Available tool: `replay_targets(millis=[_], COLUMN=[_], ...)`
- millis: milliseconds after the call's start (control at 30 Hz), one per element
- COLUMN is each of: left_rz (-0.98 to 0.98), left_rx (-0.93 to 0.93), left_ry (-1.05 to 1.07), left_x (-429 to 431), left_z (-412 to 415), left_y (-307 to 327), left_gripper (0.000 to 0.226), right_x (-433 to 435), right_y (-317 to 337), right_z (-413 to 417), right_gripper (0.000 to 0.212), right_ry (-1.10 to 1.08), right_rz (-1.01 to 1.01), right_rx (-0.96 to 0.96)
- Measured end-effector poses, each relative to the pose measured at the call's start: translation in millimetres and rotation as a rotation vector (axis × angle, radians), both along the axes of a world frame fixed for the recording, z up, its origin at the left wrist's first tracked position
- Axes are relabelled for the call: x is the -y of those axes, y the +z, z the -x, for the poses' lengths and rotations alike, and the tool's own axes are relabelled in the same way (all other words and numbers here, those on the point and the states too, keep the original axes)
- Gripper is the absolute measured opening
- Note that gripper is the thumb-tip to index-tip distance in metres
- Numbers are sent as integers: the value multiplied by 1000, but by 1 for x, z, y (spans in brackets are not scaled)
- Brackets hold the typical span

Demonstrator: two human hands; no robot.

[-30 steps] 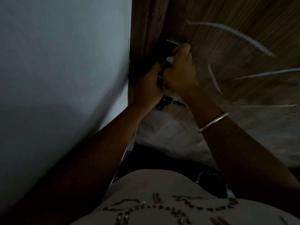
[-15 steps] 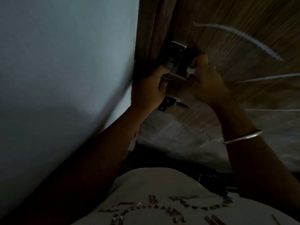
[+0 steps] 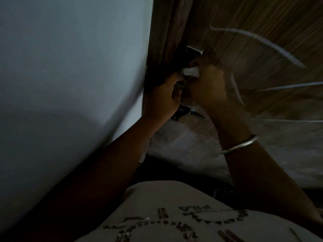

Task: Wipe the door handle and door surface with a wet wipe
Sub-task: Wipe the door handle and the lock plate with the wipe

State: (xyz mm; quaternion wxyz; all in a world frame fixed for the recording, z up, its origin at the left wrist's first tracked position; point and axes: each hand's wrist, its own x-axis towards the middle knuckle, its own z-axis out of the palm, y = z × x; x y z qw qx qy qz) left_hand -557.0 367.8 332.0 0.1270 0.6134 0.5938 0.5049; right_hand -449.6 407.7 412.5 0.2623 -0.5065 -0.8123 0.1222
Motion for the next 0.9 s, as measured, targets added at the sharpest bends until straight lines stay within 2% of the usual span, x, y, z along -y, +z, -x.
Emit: replay_targets(millis=[200, 333, 467, 533, 700, 900], left_rz=[-4, 20, 25, 29, 38, 16], left_rx=[-35, -17, -27, -33, -38, -21], left_ry=[27, 6, 2, 5, 2, 10], left_x=[1, 4, 5, 5, 5, 5], left_z=[0, 0, 0, 0, 0, 0], left_y=[1, 2, 2, 2, 2, 1], left_gripper=[32, 35, 35, 37, 40, 38], right_x=[8, 9, 13, 10, -3, -8], right_y=[-5, -9, -1, 8, 16, 1], right_z=[-3, -28, -33, -31, -13, -12], right_gripper=[28, 26, 35, 30, 19, 22], right_ry=[35, -88, -210, -203, -129, -144], right_rz=[-74, -78, -165, -288, -458, -423], right_rx=[-71, -102, -338, -378, -211, -157])
